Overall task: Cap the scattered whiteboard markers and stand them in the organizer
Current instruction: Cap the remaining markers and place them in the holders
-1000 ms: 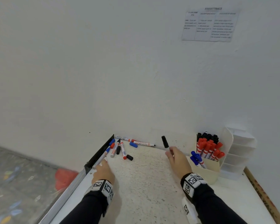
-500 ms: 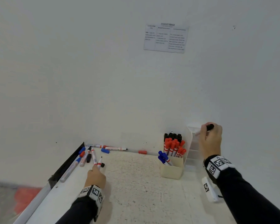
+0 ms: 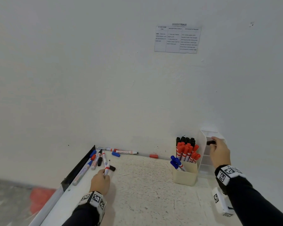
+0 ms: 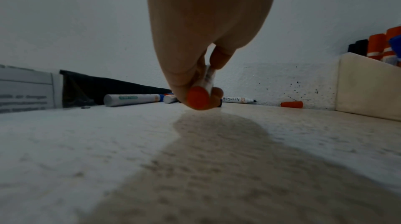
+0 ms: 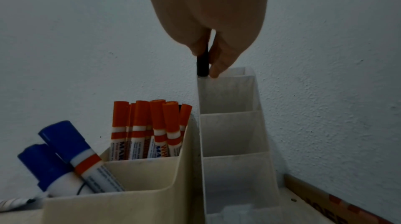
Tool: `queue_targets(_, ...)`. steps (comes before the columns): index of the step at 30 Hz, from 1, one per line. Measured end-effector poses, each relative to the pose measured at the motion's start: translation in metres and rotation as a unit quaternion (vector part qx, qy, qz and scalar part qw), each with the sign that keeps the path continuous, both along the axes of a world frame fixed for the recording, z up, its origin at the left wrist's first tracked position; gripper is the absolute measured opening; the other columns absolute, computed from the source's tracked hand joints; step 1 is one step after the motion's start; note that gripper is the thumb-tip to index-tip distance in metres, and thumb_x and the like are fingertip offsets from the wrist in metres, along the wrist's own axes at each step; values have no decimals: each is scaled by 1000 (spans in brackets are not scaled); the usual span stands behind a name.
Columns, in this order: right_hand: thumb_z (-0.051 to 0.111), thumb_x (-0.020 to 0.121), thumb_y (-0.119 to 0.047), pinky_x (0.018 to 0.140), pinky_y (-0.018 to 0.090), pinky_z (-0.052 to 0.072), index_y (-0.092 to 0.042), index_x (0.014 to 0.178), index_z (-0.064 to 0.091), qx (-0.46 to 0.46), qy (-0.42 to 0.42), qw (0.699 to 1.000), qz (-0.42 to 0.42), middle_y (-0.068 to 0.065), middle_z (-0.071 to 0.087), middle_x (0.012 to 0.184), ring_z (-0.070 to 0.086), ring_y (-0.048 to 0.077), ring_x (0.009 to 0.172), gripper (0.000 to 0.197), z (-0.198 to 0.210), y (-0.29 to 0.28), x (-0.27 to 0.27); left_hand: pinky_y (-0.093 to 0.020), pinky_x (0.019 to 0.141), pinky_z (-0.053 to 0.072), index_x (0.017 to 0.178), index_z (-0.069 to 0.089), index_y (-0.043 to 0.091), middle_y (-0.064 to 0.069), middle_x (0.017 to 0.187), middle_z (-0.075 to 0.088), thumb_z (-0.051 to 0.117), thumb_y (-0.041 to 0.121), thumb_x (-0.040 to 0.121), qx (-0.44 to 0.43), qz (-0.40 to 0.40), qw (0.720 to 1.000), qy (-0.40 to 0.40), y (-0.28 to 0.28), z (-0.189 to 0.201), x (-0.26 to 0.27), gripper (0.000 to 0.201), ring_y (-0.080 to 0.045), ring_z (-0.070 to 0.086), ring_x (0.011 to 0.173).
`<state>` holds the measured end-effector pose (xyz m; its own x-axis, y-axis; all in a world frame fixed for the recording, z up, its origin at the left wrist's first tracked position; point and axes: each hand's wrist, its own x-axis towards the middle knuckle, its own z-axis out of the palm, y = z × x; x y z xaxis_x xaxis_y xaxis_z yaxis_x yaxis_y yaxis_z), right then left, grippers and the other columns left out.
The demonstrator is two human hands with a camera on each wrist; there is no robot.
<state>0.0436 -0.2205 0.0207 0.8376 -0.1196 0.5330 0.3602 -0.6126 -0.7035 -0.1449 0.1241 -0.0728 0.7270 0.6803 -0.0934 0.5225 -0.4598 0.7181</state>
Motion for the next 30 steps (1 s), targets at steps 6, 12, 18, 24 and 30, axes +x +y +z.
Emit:
queue_targets(6,48,86,2,95,43,40,1,125,48,-7,6,1000,-27,25,47,125,48,38,109,38,-1,21,-9,-34,71,55,127,49,10,-13,96,65,43,21,96,-18,29,999,0,17,4,-11,34,-24,64,77)
queue_targets(12,51,79,0,91,35,39,-3,96,58,-29,-164,986,-3,15,50,110,46,28,104,18,6,91,-32,-31,95,45,132,49,14,-7,112,64,42,26,96,17,28,999,29,37,5,-26,38,-19,62,91)
queue_targets(18,48,83,1,75,25,41,-12,84,65,-101,-14,946,309,-3,56,85,49,8,74,22,-24,196,-58,-26,84,47,130,49,19,-3,110,58,59,28,89,-23,12,999,18,56,11,-45,43,-12,55,84)
queue_targets(24,38,96,-15,116,32,17,-26,139,39,-335,200,805,447,-2,30,150,26,17,139,44,-72,266,-79,-14,64,42,130,48,21,1,109,58,51,31,93,-8,11,999,31,70,13,-52,39,-4,53,75)
queue_targets(30,31,98,-20,115,39,23,-25,147,21,-478,229,744,407,-7,12,156,22,25,139,51,-87,289,-79,-11,52,37,125,50,20,8,92,56,50,29,93,-15,31,999,15,77,8,-41,33,0,52,67)
